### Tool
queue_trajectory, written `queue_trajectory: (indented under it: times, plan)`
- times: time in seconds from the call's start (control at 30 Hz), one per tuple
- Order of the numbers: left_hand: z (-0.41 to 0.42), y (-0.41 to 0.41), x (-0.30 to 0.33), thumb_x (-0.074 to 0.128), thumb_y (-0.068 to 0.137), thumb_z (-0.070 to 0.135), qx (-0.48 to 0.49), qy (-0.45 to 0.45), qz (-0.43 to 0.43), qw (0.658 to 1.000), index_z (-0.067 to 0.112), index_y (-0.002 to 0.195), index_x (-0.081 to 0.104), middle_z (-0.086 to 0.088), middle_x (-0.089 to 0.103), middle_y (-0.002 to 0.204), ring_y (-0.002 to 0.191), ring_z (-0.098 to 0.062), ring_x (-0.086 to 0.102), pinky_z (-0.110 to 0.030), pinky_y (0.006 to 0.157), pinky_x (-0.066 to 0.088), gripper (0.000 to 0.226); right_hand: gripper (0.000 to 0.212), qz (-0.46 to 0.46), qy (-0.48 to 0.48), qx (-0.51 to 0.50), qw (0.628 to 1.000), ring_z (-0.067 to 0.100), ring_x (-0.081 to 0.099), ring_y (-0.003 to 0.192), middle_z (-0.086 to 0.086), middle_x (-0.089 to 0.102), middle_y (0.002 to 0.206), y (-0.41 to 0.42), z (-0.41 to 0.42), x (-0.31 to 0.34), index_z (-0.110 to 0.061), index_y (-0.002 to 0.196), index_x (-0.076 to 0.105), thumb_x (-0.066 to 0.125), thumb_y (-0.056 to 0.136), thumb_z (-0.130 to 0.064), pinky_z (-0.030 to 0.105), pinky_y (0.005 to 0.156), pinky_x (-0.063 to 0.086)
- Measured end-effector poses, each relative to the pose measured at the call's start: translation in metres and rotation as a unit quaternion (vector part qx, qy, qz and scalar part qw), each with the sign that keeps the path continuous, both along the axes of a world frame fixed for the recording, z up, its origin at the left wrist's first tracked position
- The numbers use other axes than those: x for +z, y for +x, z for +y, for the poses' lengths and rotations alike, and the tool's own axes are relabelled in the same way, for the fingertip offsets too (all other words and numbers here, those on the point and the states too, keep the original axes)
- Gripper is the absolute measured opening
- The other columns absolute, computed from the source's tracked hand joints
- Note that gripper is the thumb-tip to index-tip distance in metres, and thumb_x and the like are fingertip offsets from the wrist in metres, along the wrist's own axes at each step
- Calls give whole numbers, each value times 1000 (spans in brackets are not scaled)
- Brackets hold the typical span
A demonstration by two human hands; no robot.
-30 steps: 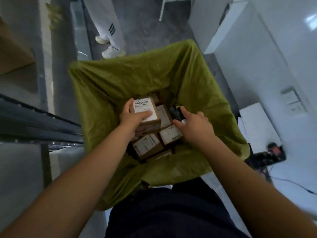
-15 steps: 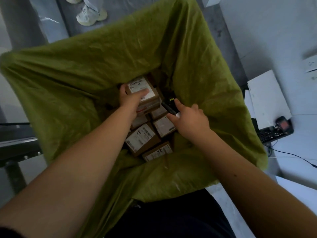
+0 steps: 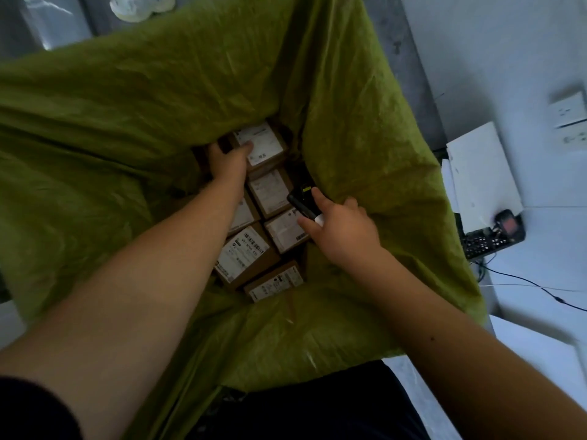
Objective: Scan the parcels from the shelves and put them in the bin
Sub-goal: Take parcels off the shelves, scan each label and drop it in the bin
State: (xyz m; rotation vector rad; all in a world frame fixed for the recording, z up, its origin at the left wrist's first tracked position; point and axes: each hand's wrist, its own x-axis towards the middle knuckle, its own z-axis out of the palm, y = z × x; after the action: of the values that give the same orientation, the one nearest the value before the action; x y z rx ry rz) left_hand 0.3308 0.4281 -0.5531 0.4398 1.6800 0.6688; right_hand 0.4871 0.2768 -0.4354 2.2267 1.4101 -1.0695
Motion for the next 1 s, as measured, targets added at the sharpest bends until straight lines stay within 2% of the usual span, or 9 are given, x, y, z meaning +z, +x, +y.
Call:
queue_trajectory:
  times: [0.1, 0.27, 0.43, 0.5, 0.57, 0.7, 0.83, 0.9, 1.0]
  plan:
    - [-2, -2, -7, 78, 93, 18, -40, -11, 12, 999, 26, 164, 26, -5, 39, 163, 143, -28, 45, -47, 116, 43, 89, 75, 1, 0, 2, 1000, 41, 47, 125, 20, 43, 143, 0, 0, 0, -43, 163, 15, 40, 99, -72, 51, 100, 47]
    - [15, 7, -1, 66, 103, 22, -151, -7, 19, 988, 24, 161, 34, -4, 52, 151, 117, -18, 56, -34, 93, 52, 67, 75, -1, 1, 3, 1000, 40, 48, 123, 19, 44, 141, 2, -2, -2, -42, 164, 15, 40, 99, -72, 49, 96, 47]
    - [10, 0, 2, 64, 104, 29, -178, 10, 46, 983, 23, 161, 36, -2, 52, 151, 117, -16, 57, -33, 97, 53, 63, 75, -4, -3, -6, 1000, 39, 49, 122, 19, 45, 139, 2, -8, -4, -43, 163, 16, 40, 99, -72, 47, 92, 46]
    - [-1, -10, 4, 65, 103, 31, -212, 23, 71, 974, 24, 161, 36, -4, 50, 155, 131, -22, 54, -37, 107, 49, 65, 75, -11, 3, -7, 1000, 39, 49, 122, 19, 45, 139, 1, -10, -3, -42, 163, 16, 40, 99, -72, 47, 93, 46]
    - [-14, -24, 4, 63, 103, 41, -286, 36, 117, 950, 24, 162, 33, -7, 42, 161, 144, -28, 45, -43, 116, 42, 69, 75, -16, 9, -7, 1000, 38, 49, 122, 19, 45, 139, 0, -12, 0, -42, 163, 16, 41, 98, -72, 48, 94, 47]
    - [-43, -56, 15, 50, 104, 57, -455, 17, 266, 850, 28, 165, 22, -12, 25, 169, 153, -39, 28, -54, 121, 33, 74, 75, -16, 18, -11, 1000, 39, 48, 122, 18, 45, 139, -6, -16, 8, -43, 163, 17, 42, 98, -72, 50, 98, 48]
    - [-73, -75, 38, 46, 104, 58, -546, 60, 347, 760, 30, 165, 22, -10, 26, 168, 152, -38, 25, -56, 120, 29, 71, 75, -21, 29, -10, 999, 39, 49, 122, 18, 45, 139, -16, -21, 23, -42, 163, 17, 41, 99, -72, 50, 100, 47]
    - [-85, -82, 50, 45, 104, 58, -567, 79, 360, 737, 28, 165, 21, -11, 28, 168, 151, -37, 26, -55, 119, 30, 72, 75, -21, 35, -13, 999, 39, 49, 123, 18, 45, 139, -23, -25, 31, -42, 163, 16, 41, 99, -71, 51, 100, 47]
    - [-101, -87, 69, 46, 103, 59, -576, 106, 365, 724, 28, 165, 20, -11, 30, 167, 150, -36, 28, -53, 118, 30, 74, 75, -23, 50, -17, 998, 38, 49, 122, 17, 46, 139, -29, -28, 45, -42, 163, 15, 40, 99, -71, 51, 100, 48]
